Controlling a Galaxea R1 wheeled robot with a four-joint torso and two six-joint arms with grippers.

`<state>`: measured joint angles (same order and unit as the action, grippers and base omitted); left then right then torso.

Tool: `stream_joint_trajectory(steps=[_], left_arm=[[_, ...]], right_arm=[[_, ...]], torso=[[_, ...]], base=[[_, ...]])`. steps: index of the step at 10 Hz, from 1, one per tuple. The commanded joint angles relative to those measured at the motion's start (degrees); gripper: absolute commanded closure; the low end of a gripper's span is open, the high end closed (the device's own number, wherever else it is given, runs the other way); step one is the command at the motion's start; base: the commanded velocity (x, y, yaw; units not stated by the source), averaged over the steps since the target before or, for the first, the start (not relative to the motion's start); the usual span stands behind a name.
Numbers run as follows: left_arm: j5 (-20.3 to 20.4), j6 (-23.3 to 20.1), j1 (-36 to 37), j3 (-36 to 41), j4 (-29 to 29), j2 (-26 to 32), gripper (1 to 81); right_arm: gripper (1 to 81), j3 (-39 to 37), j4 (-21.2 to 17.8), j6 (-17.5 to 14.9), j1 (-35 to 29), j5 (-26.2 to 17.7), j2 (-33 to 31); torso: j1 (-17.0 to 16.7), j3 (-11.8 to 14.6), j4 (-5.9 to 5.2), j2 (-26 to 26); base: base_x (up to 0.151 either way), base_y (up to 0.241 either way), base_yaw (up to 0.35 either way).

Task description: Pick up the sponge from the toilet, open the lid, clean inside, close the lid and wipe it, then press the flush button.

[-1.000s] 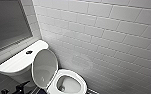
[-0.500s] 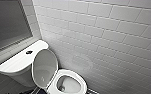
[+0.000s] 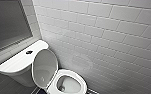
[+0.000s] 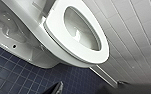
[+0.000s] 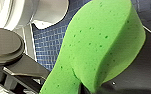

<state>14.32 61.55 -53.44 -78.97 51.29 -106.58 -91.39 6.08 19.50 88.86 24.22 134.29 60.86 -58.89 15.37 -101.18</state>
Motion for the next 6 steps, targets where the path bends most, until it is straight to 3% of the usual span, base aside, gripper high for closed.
stream_joint_trajectory(steps=[1,3,4,6], left_arm=[[-1.2,0.0,-5.1,-4.7,17.1,-2.8,1.0],[-0.2,0.1,-9.8,-11.2,17.1,-5.8,1.0],[0.5,0.2,-10.9,-13.1,17.0,-7.0,1.0],[1.1,0.4,-12.5,-14.7,17.2,-9.6,1.0]], right_arm=[[81.1,1.1,2.0,-0.3,-1.0,-2.9,-1.9],[81.1,1.0,2.0,-0.2,-1.0,-3.7,-1.7],[81.1,0.9,2.1,-0.3,-1.0,-3.7,-1.6],[81.1,0.5,2.7,-0.3,-0.7,-3.6,-1.2]], torso=[[0.0,0.0,0.00,0.0],[0.0,0.0,0.00,0.0],[-3.7,0.0,0.00,5.7],[-4.2,0.0,0.00,6.5]], base=[[0.000,0.000,0.000],[0.000,0.000,0.000],[0.000,0.000,0.000],[0.000,0.000,0.000]])
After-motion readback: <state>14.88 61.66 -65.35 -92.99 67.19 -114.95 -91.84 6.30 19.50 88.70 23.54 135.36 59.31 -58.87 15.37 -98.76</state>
